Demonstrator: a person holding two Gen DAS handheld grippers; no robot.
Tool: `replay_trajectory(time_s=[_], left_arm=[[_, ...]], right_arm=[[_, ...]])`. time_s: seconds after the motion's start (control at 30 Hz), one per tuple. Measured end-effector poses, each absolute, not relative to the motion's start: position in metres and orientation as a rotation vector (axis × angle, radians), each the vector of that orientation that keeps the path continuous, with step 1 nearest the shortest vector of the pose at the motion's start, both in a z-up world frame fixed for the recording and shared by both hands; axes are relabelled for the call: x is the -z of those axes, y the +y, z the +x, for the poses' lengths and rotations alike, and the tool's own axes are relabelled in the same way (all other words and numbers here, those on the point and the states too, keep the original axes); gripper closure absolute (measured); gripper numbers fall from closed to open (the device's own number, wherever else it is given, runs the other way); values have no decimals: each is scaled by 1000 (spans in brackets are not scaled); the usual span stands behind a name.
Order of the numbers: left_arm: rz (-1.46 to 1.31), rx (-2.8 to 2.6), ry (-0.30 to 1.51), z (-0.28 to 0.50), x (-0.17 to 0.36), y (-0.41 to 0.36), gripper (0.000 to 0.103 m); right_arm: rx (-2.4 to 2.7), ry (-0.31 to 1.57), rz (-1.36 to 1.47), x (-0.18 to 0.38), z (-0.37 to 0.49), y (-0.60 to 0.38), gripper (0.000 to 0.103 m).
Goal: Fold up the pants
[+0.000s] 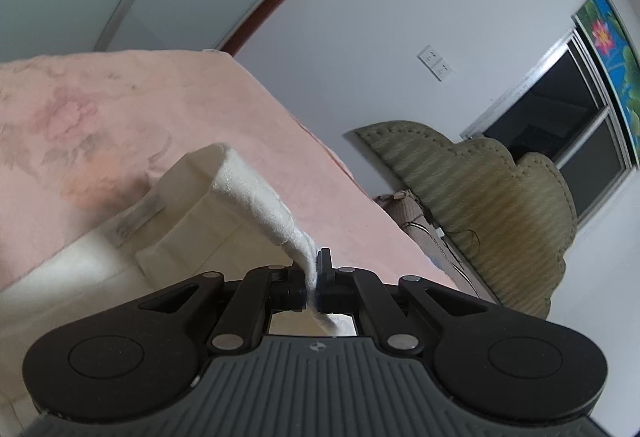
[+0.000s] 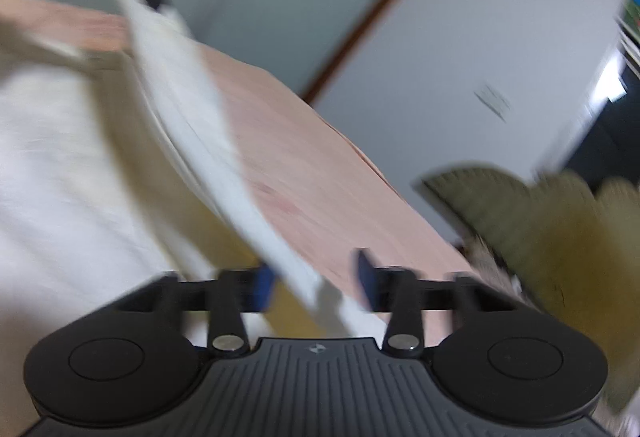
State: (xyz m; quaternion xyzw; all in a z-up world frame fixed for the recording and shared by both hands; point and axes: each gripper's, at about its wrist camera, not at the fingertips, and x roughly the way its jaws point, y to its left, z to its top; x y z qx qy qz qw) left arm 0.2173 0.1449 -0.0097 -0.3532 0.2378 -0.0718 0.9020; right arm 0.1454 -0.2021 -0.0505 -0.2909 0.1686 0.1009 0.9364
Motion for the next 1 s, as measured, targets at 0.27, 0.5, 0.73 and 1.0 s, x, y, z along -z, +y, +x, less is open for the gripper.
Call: replay_trajectory(time_s=[0.27,0.5,0.73,1.0], left_arm=[[-566,232,479,162,3,178,99],[-438,150,632,117,54,196,99],[-314,100,627,101,53,191,89],[-207,-21,662,105,58,175,78]], right_arm=[[-336,322,-704,34,61,-188,96],[-505,412,-719,51,-6,-166,96],[-547,459,-687,48,-18,-164,97],[-591,557,-623,58,-19,-156,97]])
